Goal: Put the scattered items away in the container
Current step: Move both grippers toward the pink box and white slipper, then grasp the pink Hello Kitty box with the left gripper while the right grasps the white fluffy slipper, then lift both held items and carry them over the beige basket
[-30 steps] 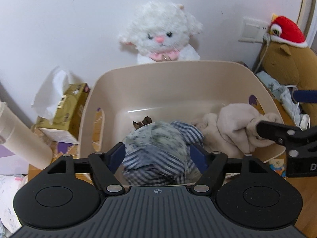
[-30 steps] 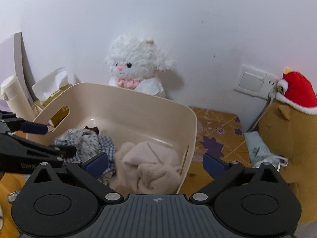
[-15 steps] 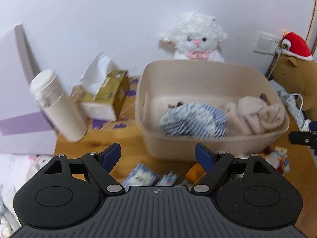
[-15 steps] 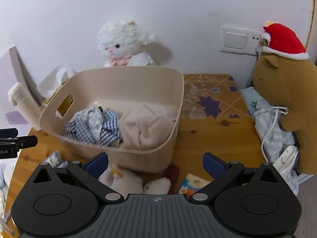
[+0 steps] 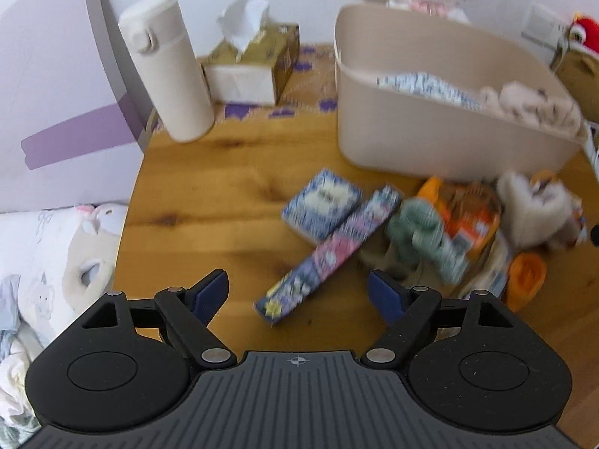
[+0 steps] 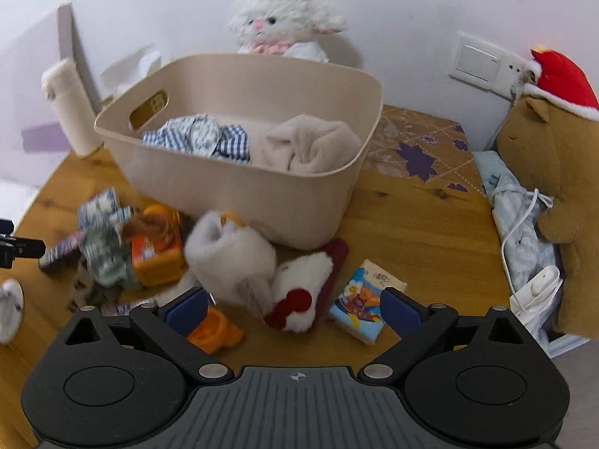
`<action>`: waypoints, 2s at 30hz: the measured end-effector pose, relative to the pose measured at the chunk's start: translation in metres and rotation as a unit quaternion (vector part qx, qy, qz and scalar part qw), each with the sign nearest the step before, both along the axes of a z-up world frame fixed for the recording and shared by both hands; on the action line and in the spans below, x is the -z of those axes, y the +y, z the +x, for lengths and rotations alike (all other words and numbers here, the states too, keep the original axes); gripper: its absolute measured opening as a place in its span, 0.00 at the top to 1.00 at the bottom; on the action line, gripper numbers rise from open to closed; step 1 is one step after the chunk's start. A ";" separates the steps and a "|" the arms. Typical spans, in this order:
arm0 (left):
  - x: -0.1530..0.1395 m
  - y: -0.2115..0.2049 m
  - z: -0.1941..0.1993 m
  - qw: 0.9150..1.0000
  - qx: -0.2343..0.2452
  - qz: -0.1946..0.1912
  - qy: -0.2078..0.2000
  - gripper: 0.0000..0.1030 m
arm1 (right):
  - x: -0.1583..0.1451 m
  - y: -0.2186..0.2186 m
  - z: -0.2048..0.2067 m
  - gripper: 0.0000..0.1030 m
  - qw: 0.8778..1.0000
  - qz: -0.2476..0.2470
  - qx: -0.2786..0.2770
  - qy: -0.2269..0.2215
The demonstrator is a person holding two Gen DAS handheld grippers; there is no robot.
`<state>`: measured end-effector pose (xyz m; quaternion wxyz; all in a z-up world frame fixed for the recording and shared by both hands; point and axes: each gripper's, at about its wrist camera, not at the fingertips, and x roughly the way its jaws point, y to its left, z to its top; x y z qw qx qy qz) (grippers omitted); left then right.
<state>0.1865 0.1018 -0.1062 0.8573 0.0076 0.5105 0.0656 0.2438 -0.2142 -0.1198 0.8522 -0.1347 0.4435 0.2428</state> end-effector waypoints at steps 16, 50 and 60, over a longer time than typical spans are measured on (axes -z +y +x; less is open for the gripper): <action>0.045 -0.016 0.028 0.996 0.056 0.065 0.035 0.19 | 0.013 0.034 0.007 0.05 0.993 -0.055 -0.101 -0.038; 0.065 -0.021 0.035 0.995 0.081 -0.021 0.045 0.78 | 0.038 0.040 0.002 0.84 0.993 -0.028 -0.114 0.028; 0.045 -0.023 0.008 0.996 0.088 -0.015 0.026 0.78 | 0.015 0.018 -0.014 0.84 0.996 0.006 -0.081 0.024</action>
